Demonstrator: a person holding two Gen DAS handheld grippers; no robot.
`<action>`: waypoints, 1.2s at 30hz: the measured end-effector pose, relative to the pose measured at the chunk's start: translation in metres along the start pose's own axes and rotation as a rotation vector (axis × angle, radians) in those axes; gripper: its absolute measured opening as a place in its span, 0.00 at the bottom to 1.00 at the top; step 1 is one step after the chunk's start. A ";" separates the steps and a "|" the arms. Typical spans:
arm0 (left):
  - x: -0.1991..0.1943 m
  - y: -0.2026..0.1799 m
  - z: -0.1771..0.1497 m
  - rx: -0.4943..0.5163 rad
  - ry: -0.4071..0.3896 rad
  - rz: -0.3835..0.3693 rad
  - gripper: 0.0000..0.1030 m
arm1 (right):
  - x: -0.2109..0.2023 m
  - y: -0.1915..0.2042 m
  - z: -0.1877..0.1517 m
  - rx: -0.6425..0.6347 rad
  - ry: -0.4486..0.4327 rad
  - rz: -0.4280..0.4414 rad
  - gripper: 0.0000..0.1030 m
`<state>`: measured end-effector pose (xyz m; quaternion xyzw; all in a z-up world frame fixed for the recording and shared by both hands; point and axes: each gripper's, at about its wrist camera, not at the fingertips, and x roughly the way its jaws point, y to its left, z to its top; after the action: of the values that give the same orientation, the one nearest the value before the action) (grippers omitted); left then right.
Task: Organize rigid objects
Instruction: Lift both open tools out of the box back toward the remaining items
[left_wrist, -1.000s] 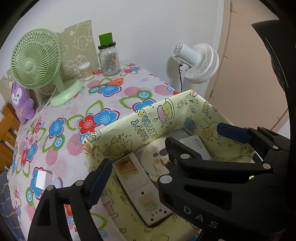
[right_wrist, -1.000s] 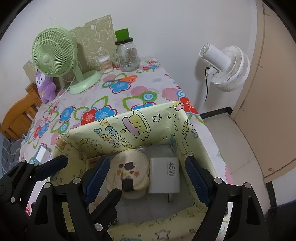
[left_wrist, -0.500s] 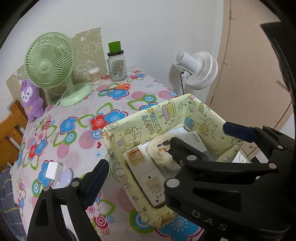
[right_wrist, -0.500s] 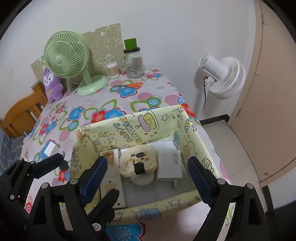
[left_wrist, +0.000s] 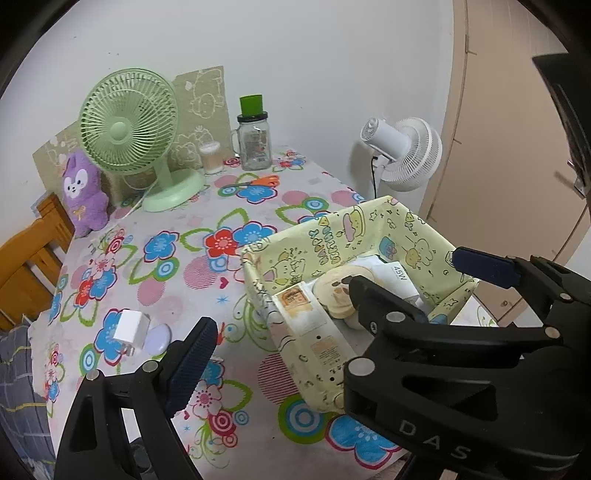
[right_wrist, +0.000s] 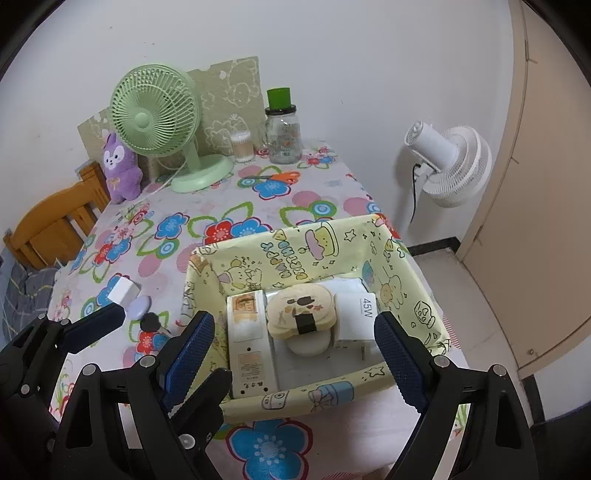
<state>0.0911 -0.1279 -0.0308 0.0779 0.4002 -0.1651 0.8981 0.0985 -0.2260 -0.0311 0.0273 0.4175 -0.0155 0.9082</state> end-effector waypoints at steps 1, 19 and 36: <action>-0.002 0.002 -0.001 -0.004 -0.004 0.007 0.89 | -0.002 0.002 0.000 -0.005 -0.005 -0.003 0.88; -0.032 0.039 -0.024 -0.069 -0.050 0.054 0.89 | -0.026 0.045 -0.008 -0.083 -0.070 0.029 0.88; -0.043 0.082 -0.046 -0.113 -0.049 0.104 0.89 | -0.028 0.093 -0.019 -0.120 -0.082 0.078 0.87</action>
<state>0.0620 -0.0292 -0.0287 0.0437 0.3824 -0.0971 0.9178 0.0708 -0.1314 -0.0185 -0.0118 0.3787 0.0437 0.9244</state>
